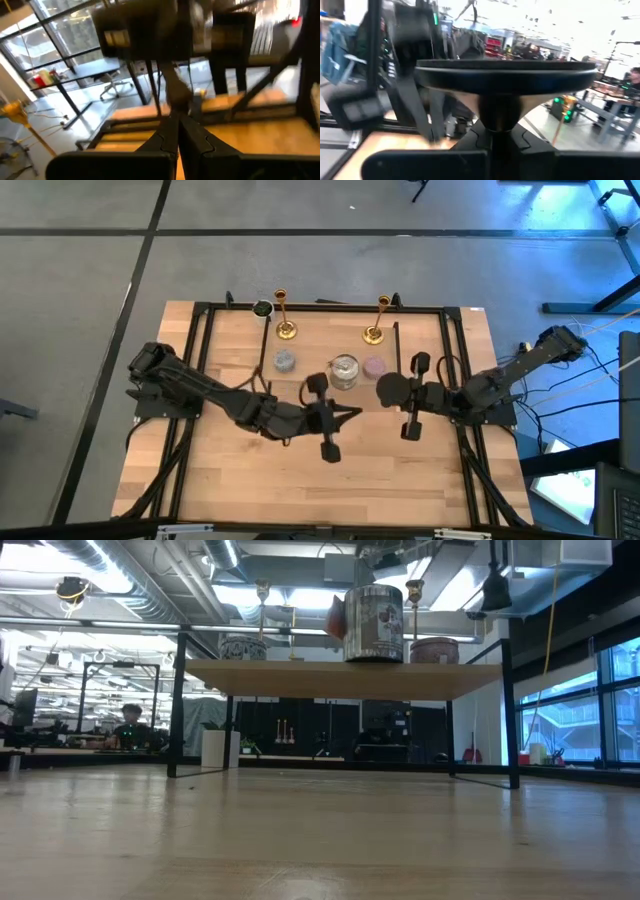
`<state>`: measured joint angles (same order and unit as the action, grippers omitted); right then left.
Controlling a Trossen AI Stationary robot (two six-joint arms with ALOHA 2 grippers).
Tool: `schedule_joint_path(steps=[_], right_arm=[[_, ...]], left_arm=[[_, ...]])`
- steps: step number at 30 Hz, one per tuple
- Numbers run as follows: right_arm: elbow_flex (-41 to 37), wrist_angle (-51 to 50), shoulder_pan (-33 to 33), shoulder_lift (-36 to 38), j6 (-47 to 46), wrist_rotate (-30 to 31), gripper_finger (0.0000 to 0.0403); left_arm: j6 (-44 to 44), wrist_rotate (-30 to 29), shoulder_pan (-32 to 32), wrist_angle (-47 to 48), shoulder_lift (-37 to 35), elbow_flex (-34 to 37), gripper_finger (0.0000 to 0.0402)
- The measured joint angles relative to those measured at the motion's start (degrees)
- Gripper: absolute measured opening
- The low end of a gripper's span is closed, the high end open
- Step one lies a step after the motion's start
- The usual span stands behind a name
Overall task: Pick & Place candle stick holders
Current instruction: Put the black candle holder on the shelf
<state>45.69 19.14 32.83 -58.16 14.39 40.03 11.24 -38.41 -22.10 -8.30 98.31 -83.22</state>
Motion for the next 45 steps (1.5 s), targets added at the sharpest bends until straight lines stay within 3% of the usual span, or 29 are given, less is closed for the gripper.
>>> schedule_joint_path(steps=[3, 9, 11, 13, 16, 19, 27, 37, 45], right_arm=[[0.0, 0.55, 1.58, 0.56, 0.05, -0.09, 0.0006], [0.0, 2.31, 3.36, 0.56, -0.06, -6.9, 0.0006], [0.0, 2.32, 3.73, 0.56, -0.56, -8.91, 0.0006], [0.0, 2.38, 4.05, 0.56, -1.1, -9.02, 0.0006], [0.0, 2.36, 4.0, 0.56, -1.44, -9.03, 0.0006], [0.0, 2.23, 3.92, 0.56, -2.01, -9.03, 0.0006], [0.0, 2.27, 3.92, 0.54, -2.84, -9.23, 0.0006], [0.0, 2.21, 2.71, 0.54, -2.42, -9.2, 0.0006], [0.0, 1.71, -1.22, -0.8, -3.46, -11.01, 0.0006]], left_arm=[[5.84, 0.2, 0.06, -12.64, 1.47, 7.1, 0.0001], [18.29, 7.09, 2.53, -58.15, 6.04, 20.85, 0.0002], [19.07, 10.72, 3.8, -62.76, 6.32, 21.94, 0.0006], [15.62, 13.96, 5.09, -57.97, 6.2, 20.73, 0.0018], [9.36, 18.47, 6.64, -42.76, 6.5, 16.19, 0.0049], [8.26, 18.39, 7.33, -35.55, 7.87, 11.26, 0.0083], [7.99, 20.33, 7.79, -35.57, 8.69, 8.01, 0.0129], [0.11, 29.1, 11.09, -35.6, 8.71, 8.02, 0.0132], [-1.09, 30.42, 12.1, -34.92, 9.12, 8.0, 0.0132]])
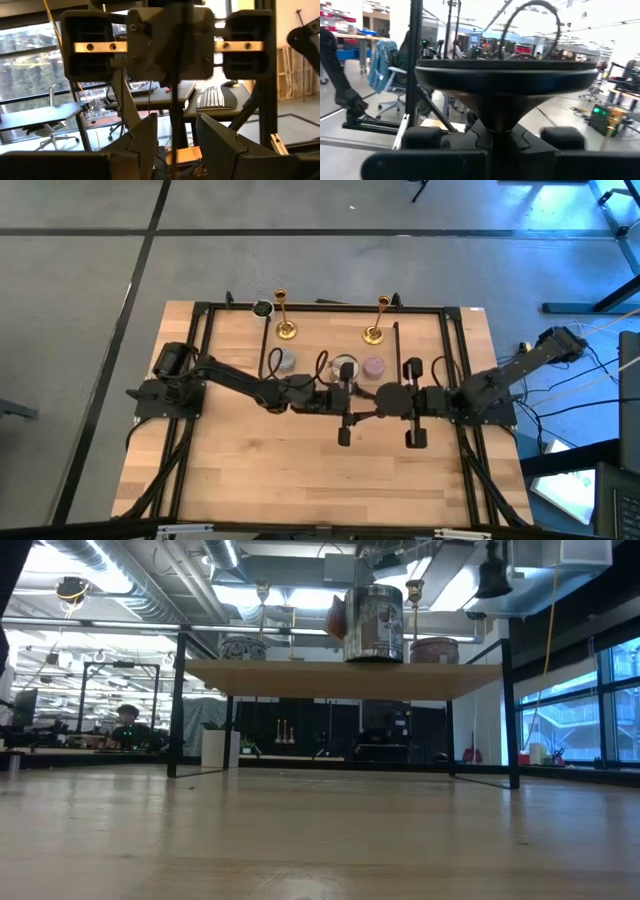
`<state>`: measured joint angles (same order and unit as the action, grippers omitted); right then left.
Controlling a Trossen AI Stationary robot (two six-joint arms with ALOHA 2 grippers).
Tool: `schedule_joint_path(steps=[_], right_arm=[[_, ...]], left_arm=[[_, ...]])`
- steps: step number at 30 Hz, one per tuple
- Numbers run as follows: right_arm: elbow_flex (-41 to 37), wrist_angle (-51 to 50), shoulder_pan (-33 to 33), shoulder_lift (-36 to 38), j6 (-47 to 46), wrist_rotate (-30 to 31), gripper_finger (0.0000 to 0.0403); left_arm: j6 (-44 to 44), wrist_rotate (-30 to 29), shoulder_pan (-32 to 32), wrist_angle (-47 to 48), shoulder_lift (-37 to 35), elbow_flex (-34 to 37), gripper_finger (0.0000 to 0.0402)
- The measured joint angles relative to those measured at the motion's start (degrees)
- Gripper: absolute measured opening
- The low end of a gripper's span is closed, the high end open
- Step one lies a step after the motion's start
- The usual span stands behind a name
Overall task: Pick & Place candle stick holders
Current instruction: Put the black candle holder on the shelf
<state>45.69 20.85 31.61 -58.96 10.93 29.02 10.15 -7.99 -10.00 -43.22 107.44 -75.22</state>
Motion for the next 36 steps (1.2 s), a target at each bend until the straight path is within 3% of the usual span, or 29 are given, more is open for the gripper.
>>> schedule_joint_path(steps=[3, 11, 15, 20, 26, 30, 36], right_arm=[[0.0, 0.48, -1.74, -1.0, -0.83, -2.68, 0.0006], [0.0, -0.05, -2.73, -1.09, -1.08, -2.28, 0.0006], [0.0, -0.07, -2.73, -1.09, -1.08, -2.27, 0.0006], [0.0, -0.09, -2.71, -1.09, -1.11, -2.3, 0.0006], [0.0, -0.41, -2.73, -1.07, -0.03, -4.0, 0.001], [0.0, -1.43, -2.66, -1.04, 1.04, -4.01, 0.006], [0.0, -0.59, -0.23, -1.02, 1.03, -4.22, 0.0178]], left_arm=[[-1.05, -0.03, 0.44, -0.24, 0.84, 0.06, 0.0132], [-3.02, -0.7, 0.92, -0.22, 3.08, -0.07, 0.0128], [-2.99, -0.7, 0.9, -0.24, 2.99, -0.07, 0.0093], [-2.58, -0.08, 0.9, -0.28, 2.99, -0.07, 0.0016], [-3.92, 0.06, 0.87, -0.28, 2.99, -0.07, 0.0009], [-4.57, -2.28, -0.32, 0.26, 2.42, -0.07, 0.0008], [-4.26, -7.56, -2.32, 6.77, -2.14, -2.03, 0.0008]])
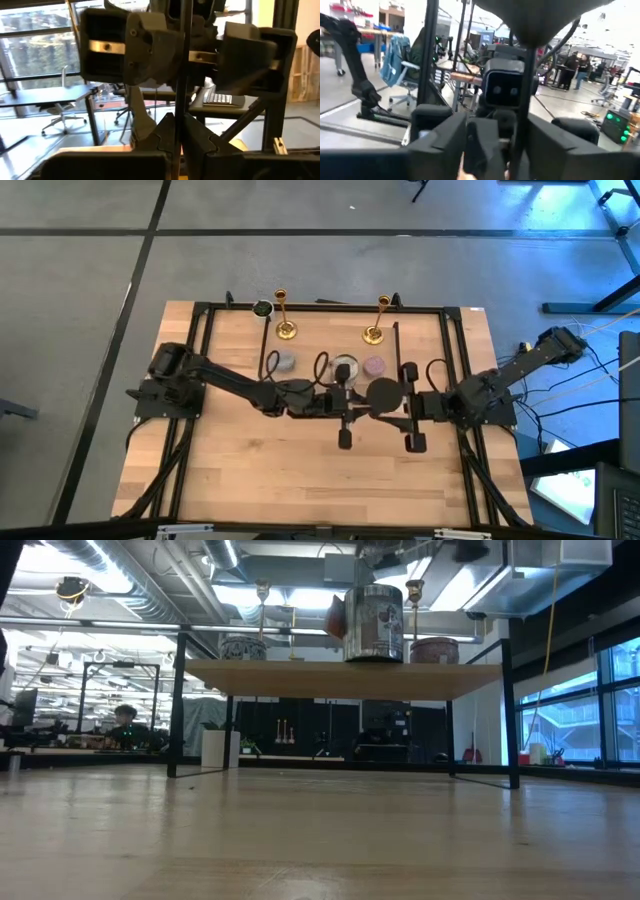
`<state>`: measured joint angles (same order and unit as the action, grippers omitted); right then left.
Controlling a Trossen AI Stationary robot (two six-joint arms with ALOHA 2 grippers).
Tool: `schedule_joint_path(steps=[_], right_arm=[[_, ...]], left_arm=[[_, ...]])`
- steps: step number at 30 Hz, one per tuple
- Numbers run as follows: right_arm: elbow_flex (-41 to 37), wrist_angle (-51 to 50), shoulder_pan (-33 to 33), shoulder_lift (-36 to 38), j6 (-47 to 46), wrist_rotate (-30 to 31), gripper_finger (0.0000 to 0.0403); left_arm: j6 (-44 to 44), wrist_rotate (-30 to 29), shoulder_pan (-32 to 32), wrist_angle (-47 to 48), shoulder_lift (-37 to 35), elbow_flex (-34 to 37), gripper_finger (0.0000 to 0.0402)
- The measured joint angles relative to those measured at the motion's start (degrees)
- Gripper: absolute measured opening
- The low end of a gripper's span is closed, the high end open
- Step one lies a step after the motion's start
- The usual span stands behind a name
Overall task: Pick & Place candle stick holders
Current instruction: Put the black candle holder on the shelf
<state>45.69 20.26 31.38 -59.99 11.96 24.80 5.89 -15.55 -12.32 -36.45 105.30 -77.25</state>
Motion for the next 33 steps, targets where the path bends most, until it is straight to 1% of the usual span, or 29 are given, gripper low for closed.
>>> schedule_joint_path(steps=[3, 5, 8, 11, 13, 16, 17, 20, 22, 24, 25, 26, 28, 30, 33], right_arm=[[0.02, 0.8, 1.29, 0.19, -0.65, 0.47, 0.0236], [0.02, 0.93, 1.94, 0.62, -0.62, 0.97, 0.0266], [0.2, 0.85, 2.43, 1.52, -0.82, 2.0, 0.0296], [-0.05, -3.46, 2.72, 2.02, -0.8, 1.3, 0.0312], [-0.02, -3.96, 2.64, 2.48, -0.57, 1.48, 0.0315], [0.0, -4.63, 2.44, 2.7, -0.68, 3.08, 0.0315], [0.0, -4.74, 2.34, 2.77, -0.77, 3.47, 0.0315], [0.0, -7.01, 1.95, 3.44, -0.8, 5.38, 0.0315], [0.0, -8.18, 1.33, 4.24, -0.8, 7.3, 0.0315], [0.0, -9.71, 0.65, 5.33, -0.78, 8.69, 0.0315], [0.0, -10.4, 0.31, 5.89, -0.78, 9.27, 0.0316], [0.02, -11.08, -0.2, 6.46, -0.78, 9.97, 0.0316], [0.0, -12.46, -1.33, 7.27, -0.76, 11.42, 0.0316], [0.0, -13.86, -2.43, 7.92, -0.39, 11.84, 0.0316], [0.01, -14.3, -4.44, 8.15, 1.3, 11.55, 0.0316]], left_arm=[[1.77, -3.83, -0.61, 4.34, -2.31, -0.88, 0.0008], [4.96, -6.74, -0.7, 7.51, -4.43, -1.3, 0.0008], [8.64, -8.1, 0.54, 7.54, -7.66, -1.44, 0.0008], [9.21, -10.18, 4.25, 5.94, -11.48, -1.95, 0.0008], [8.49, -9.51, 7.27, 7.43, -13.37, -1.93, 0.0008], [4.75, -3.19, 12.62, 10.55, -13.77, -1.72, 0.0008], [3.92, -1.91, 14.41, 11.11, -13.73, -1.66, 0.0008], [3.05, -1.4, 18.86, 10.2, -12.81, -1.65, 0.0008], [3.04, -1.08, 20.12, 6.05, -12.09, 0.5, 0.0008], [2.34, -0.92, 20.51, -2.81, -11.22, 4.45, 0.0008], [1.95, -2.16, 20.5, -8.03, -10.9, 6.96, 0.0008], [1.46, -4.63, 20.35, -13.68, -10.52, 9.51, 0.0008], [1.29, -9.81, 20.02, -21.99, -10.17, 14.88, 0.0008], [2.39, -11.76, 20.01, -25.16, -10.0, 18.64, 0.0008], [2.79, -11.45, 20.29, -25.54, -9.98, 20.4, 0.0008]])
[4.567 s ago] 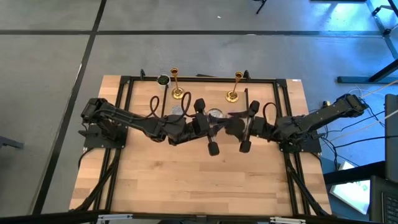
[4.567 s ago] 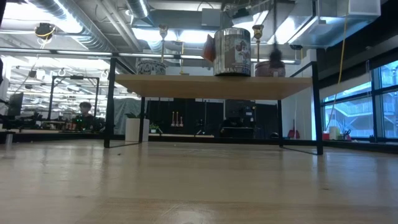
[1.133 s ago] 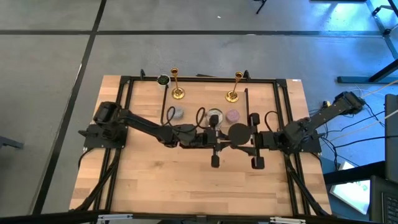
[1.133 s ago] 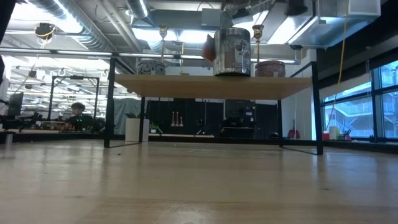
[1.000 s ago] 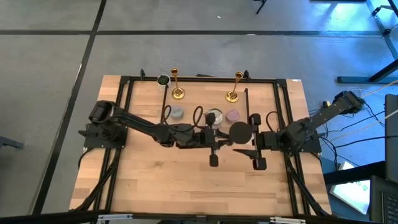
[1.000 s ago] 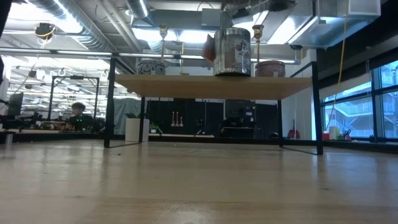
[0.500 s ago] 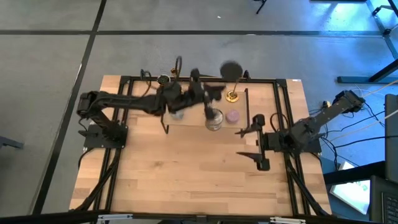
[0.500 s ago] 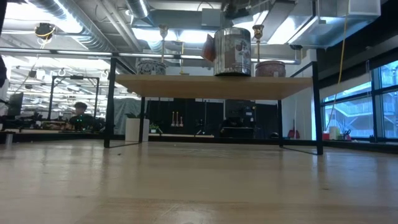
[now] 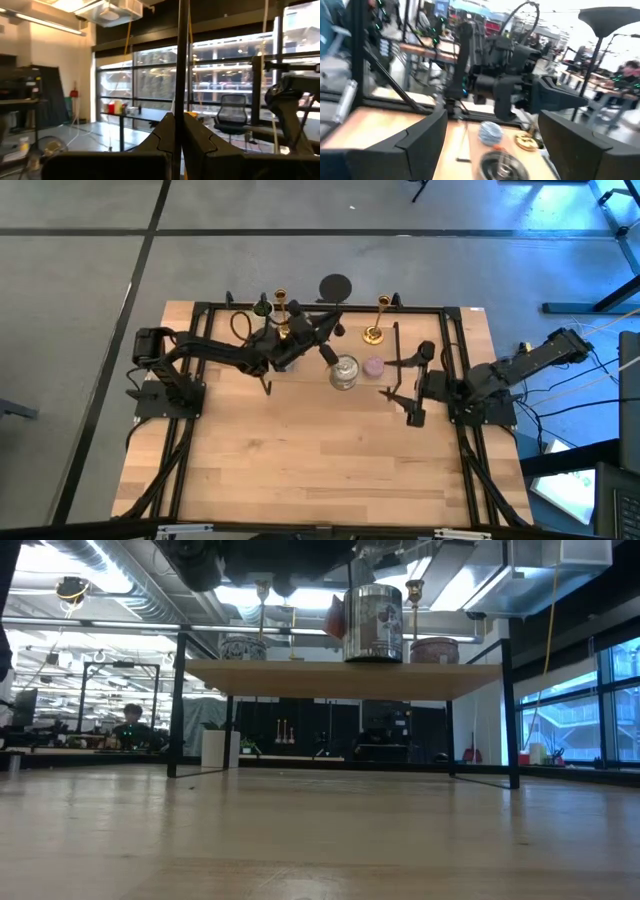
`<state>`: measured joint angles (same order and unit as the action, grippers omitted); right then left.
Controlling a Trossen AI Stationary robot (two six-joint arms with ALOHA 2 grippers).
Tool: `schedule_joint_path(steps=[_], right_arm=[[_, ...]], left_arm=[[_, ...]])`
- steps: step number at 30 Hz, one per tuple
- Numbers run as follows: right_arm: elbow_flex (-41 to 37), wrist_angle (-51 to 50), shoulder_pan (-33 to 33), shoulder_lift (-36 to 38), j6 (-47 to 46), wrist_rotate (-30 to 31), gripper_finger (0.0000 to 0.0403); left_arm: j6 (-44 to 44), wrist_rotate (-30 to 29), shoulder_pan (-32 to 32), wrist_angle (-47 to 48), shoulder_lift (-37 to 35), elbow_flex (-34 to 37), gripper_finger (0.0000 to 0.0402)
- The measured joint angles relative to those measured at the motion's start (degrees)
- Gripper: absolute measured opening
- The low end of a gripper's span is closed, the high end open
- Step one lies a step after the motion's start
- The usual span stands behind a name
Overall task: Pick & Place candle stick holders
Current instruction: Put the black candle holder on the shelf
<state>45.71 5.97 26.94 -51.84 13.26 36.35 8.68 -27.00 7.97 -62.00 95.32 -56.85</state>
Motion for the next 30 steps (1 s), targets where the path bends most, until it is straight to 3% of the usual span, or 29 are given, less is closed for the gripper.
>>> schedule_joint_path(steps=[6, 13, 18, 30], right_arm=[[-0.01, -1.32, -5.67, -0.2, 1.75, -2.22, 0.0316], [-0.01, -5.05, -12.79, -0.23, -1.67, -11.85, 0.0316], [-0.01, -7.21, -15.71, -0.23, -2.77, -16.99, 0.0316], [-0.01, -8.14, -16.67, -0.32, -2.73, -17.58, 0.0316]], left_arm=[[-1.11, 1.09, 2.74, 8.67, -0.04, -3.27, 0.0008], [-5.48, 4.72, 6.33, 11.48, -0.06, -3.44, 0.0008], [-5.89, 4.94, 6.51, 10.97, -0.06, -2.22, 0.0008], [-7.44, 3.29, 6.51, 0.28, -0.08, 5.25, 0.0008]])
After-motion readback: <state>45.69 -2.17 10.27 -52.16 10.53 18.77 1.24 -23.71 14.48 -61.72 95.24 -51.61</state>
